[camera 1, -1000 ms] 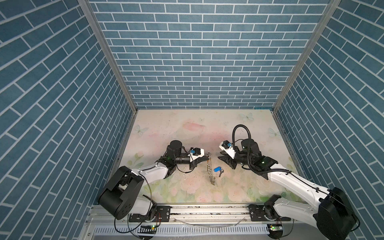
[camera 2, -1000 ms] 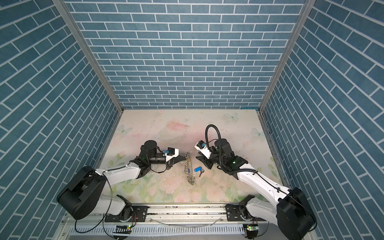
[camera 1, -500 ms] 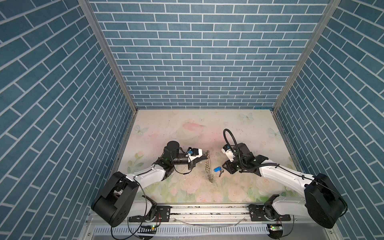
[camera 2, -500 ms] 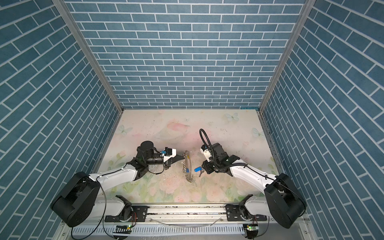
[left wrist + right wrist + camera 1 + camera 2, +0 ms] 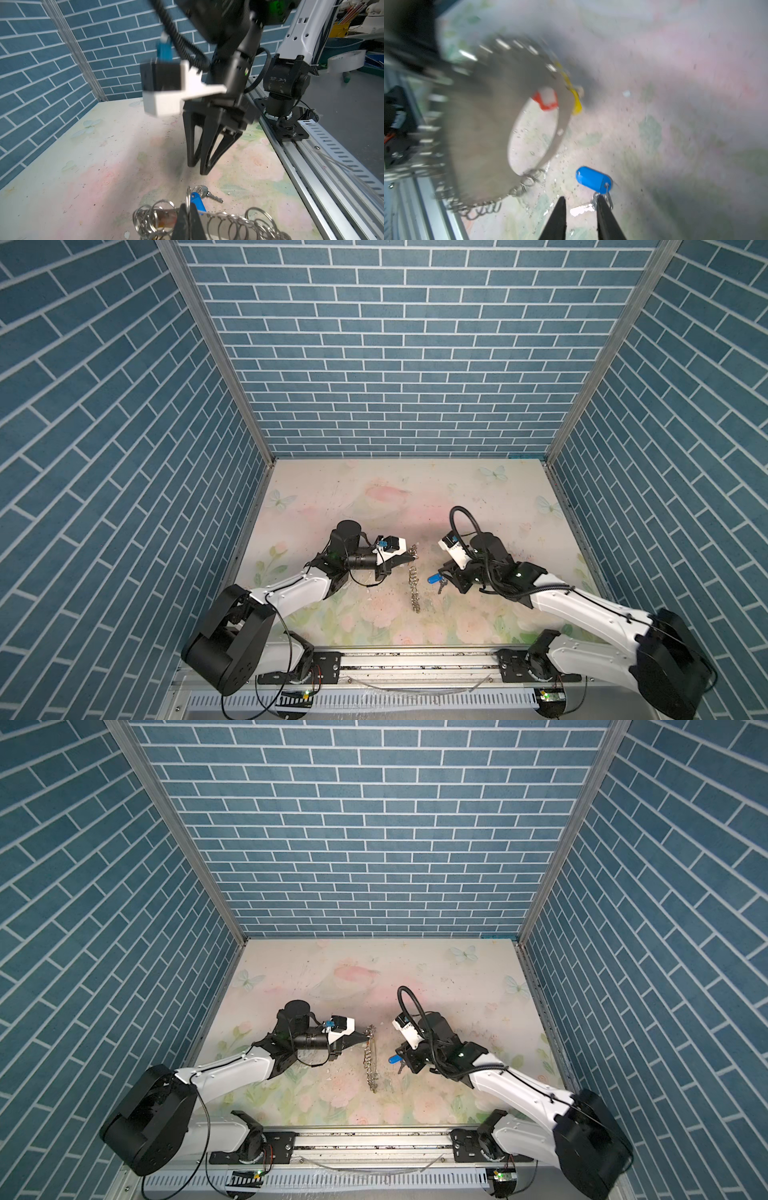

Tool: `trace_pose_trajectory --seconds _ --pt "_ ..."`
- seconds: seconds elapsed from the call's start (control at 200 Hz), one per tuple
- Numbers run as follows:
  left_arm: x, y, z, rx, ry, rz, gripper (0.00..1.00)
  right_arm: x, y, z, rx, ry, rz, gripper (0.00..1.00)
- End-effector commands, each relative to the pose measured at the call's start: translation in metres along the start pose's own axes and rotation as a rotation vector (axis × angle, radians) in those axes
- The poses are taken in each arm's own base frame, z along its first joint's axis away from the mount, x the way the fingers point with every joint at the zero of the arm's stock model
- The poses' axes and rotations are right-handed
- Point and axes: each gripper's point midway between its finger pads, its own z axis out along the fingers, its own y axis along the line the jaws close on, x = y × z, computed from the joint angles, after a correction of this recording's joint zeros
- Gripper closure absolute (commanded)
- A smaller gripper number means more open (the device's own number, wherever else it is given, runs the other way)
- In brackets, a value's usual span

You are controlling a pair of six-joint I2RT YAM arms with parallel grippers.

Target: Put the keys on the keyring

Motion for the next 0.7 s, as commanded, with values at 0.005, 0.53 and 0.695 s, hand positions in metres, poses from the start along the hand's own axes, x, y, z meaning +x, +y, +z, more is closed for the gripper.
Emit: trace_pose_trajectory --seconds 0.005,0.53,0.695 --pt "-0.008 -0.001 0.0 0.044 0.002 0.009 1.0 -0.039 0.033 -0.02 -0.135 -0.196 -0.308 0.73" --pt "-0.007 -0.02 0.006 0.17 0.03 -0.024 1.0 -0.069 0.063 -0.011 -0.323 -0.254 -0.467 0.78" --pt "-0.008 -0.022 0.007 0.181 0.029 -0.027 1.0 -0.071 0.067 -0.007 -0.355 -0.252 -0.467 0.81"
